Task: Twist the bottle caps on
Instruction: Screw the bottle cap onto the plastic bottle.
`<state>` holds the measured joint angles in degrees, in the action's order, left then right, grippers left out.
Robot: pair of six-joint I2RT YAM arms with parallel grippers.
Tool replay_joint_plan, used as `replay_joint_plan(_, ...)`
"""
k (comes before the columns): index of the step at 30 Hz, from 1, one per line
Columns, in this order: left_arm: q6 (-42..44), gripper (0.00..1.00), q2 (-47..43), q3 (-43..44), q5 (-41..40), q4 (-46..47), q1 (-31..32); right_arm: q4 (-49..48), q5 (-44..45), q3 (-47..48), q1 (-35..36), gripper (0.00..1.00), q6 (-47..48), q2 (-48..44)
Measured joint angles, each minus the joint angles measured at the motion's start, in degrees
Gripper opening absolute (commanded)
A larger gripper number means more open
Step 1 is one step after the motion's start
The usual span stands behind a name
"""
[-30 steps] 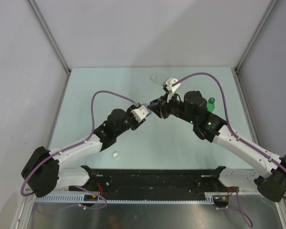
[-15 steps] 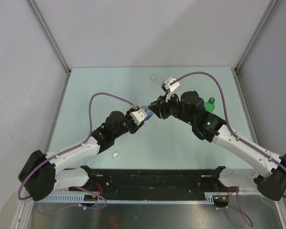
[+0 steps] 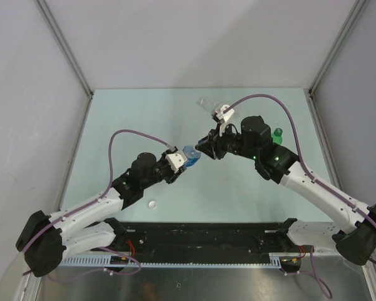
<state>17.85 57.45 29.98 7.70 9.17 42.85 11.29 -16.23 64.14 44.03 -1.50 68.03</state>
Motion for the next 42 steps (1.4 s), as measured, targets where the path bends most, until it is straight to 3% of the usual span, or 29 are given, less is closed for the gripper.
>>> replay_joint_plan(8,-0.76,0.00,1.92,0.02,0.48,0.15,0.00,0.50,0.57,0.00,0.00,0.29,-0.22,0.55)
replay_joint_plan(17,-3.37,0.00,4.35,0.15,2.05,3.26,0.00,0.28,4.42,-0.09,0.61,0.38,-0.39,-0.61)
replay_joint_plan(26,-4.35,0.00,6.29,2.10,5.22,7.91,0.96,-0.46,7.45,-0.79,3.34,0.60,0.04,-1.99)
replay_joint_plan(36,-4.90,0.00,6.34,3.04,7.06,12.46,1.68,-0.48,7.89,-0.96,4.39,0.67,-0.02,-2.69)
replay_joint_plan(40,-5.33,0.00,6.34,3.06,7.56,13.16,1.81,-0.46,8.52,-1.14,4.55,0.77,0.02,-3.39)
replay_joint_plan(42,-5.46,0.00,6.34,3.06,7.67,13.66,1.92,-0.44,8.98,-1.27,4.55,0.87,0.09,-3.85)
